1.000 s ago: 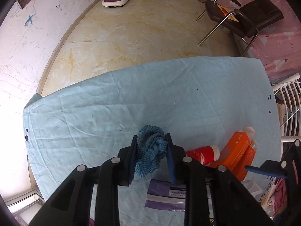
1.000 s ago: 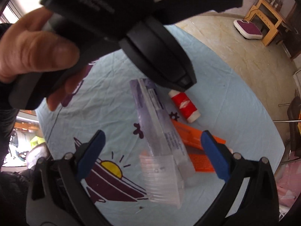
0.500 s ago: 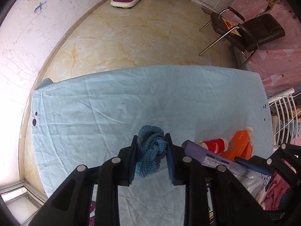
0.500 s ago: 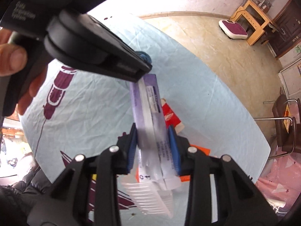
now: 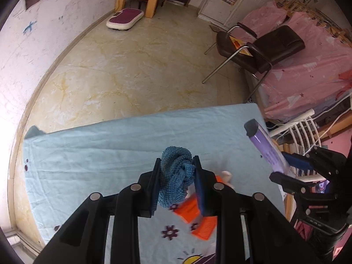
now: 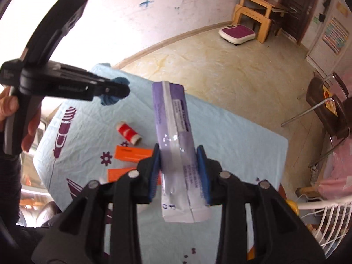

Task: Collect trash
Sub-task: 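Carry cloth and toothbrush box to the yellow bin and open both tools, then move both tools back over the table toward the clear plastic tray, then grasp the clear plastic tray with the right tool, then grasp an orange box with the left tool while the right tool holds the tray, then carry tray and orange box to the yellow bin and open both tools, then move both tools back over the table toward the remaining items, then grasp the red-white tube with the left tool while the right tool grasps the orange box, then carry tube and orange box to the yellow bin and open both tools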

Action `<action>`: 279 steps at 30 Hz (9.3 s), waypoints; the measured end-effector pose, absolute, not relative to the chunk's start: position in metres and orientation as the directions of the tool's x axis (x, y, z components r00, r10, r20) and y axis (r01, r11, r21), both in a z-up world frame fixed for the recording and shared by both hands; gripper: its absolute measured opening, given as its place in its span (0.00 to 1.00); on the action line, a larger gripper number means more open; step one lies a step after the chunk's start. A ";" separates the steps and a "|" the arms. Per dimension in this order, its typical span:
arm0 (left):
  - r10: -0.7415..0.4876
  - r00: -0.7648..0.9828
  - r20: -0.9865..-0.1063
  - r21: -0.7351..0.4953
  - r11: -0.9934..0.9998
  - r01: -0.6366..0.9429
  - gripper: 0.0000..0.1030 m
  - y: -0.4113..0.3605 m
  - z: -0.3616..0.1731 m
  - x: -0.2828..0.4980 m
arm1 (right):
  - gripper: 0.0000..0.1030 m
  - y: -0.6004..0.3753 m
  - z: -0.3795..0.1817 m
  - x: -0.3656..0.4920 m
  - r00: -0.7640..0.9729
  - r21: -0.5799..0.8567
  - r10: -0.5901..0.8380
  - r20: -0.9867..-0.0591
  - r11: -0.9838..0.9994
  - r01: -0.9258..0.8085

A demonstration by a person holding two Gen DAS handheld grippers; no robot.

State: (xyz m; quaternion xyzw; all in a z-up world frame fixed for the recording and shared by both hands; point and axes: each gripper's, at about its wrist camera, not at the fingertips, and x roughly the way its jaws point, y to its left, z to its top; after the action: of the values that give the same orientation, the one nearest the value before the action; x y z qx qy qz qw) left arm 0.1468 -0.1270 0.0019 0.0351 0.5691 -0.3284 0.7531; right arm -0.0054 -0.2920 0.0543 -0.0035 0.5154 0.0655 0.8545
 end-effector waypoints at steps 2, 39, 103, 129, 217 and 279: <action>-0.488 0.103 -0.867 -0.340 0.729 0.595 0.23 -0.174 0.009 0.129 | 0.31 -0.337 0.053 -0.028 0.489 0.089 0.092 -0.867 0.996 -0.030; -0.498 0.220 -0.839 -0.212 0.671 0.710 0.89 -0.280 0.018 0.023 | 0.95 -0.540 -0.035 -0.165 0.655 0.376 0.044 -0.754 0.847 0.375; -0.164 -0.019 -0.986 -0.108 0.557 0.823 0.47 -0.227 -0.081 0.050 | 0.11 -0.382 0.049 -0.142 0.592 0.366 0.346 -0.728 0.926 -0.092; -0.368 -0.058 -0.928 -0.206 0.377 0.903 0.18 -0.375 -0.020 -0.010 | 0.11 -0.556 -0.101 -0.190 0.504 0.368 0.117 -0.856 0.823 0.433; -0.264 0.112 -0.958 -0.201 0.895 0.398 0.50 -0.066 -0.041 0.160 | 0.96 -0.178 -0.009 0.013 0.333 -0.032 0.234 -0.914 0.773 -0.633; -0.344 -0.235 -0.909 -0.382 0.462 0.800 0.54 -0.501 -0.095 -0.038 | 0.27 -0.624 -0.086 -0.183 0.391 0.174 0.018 -0.920 0.914 0.367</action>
State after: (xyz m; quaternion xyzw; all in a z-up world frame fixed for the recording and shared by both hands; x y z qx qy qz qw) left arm -0.0383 -0.5011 -0.0946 0.1843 0.6185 -0.4849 0.5903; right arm -0.1828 -0.6242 -0.0859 0.1778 0.5413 -0.1073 0.8148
